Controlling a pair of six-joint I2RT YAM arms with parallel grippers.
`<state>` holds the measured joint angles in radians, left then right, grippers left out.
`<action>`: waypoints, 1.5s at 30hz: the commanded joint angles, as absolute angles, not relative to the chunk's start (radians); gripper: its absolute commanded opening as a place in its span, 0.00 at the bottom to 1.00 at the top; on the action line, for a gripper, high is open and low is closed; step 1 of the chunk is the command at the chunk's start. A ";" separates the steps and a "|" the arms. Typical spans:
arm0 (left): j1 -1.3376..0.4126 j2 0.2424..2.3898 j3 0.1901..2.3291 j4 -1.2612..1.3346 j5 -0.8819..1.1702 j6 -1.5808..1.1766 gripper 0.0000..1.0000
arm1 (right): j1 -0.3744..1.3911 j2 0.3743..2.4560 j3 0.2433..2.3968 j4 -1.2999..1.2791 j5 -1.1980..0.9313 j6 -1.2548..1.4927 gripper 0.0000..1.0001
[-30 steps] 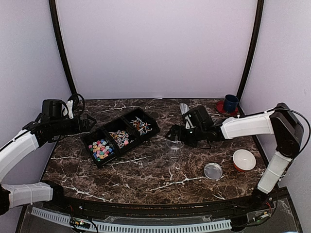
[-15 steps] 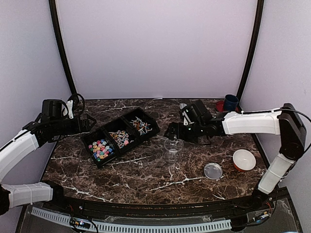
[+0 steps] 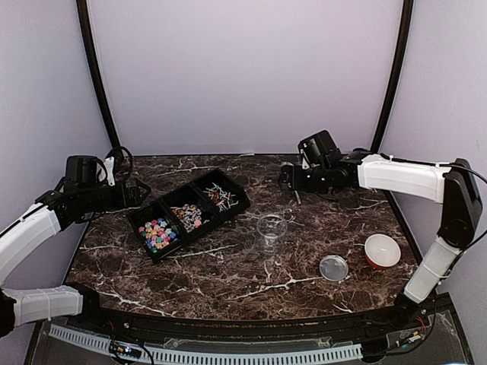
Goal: Pack the candies
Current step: Pick up the spatula from the corner of the board.
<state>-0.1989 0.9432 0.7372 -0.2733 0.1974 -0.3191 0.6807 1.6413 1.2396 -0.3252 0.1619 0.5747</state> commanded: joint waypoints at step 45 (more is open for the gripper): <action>-0.194 0.936 0.728 -0.259 0.190 -0.319 0.99 | 0.498 2.228 1.637 -0.419 0.177 0.338 0.26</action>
